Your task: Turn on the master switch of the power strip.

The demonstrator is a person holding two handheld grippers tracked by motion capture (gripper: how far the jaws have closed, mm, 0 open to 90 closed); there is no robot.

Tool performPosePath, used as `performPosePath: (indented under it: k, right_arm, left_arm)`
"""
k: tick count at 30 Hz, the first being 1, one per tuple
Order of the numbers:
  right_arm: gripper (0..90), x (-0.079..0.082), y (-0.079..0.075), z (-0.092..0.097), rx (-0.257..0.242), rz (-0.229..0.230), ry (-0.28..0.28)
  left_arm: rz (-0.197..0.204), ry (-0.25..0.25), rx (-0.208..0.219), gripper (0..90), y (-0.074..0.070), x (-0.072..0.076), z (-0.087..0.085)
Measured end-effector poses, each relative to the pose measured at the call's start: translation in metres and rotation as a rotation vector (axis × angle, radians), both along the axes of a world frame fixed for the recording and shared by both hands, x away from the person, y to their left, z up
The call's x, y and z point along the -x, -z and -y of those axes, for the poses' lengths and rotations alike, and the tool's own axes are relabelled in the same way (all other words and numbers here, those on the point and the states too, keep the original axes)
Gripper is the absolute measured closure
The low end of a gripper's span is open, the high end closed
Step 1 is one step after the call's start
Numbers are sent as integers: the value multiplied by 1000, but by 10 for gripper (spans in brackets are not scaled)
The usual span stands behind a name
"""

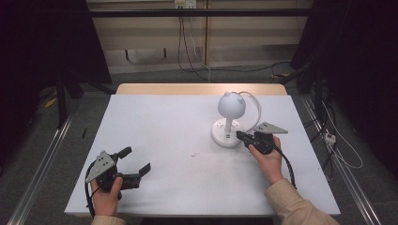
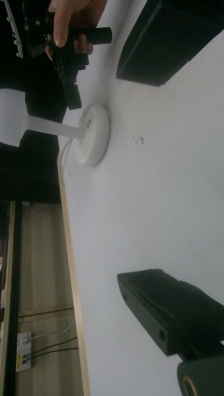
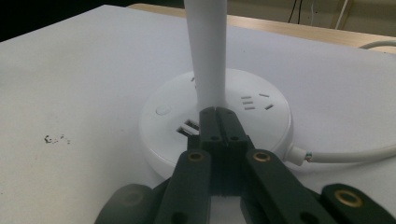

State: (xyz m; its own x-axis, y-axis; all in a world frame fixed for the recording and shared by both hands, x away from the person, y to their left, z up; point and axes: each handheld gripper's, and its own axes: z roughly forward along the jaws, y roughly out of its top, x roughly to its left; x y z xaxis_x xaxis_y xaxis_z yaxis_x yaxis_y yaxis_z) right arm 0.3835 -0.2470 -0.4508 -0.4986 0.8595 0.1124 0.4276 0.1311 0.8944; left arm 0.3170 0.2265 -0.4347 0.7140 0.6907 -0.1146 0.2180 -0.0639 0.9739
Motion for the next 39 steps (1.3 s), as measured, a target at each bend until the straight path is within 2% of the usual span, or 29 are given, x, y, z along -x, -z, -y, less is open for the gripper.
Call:
performPosePath:
  k: [15, 39]
  right_arm:
    - [900, -7, 4, -3, 40, 3, 23]
    - [900, -11, 8, -2, 68, 9, 35]
  left_arm:
    - [0, -1, -2, 37, 0, 0, -1]
    - [-2, 2, -2, 37, 1, 0, 0]
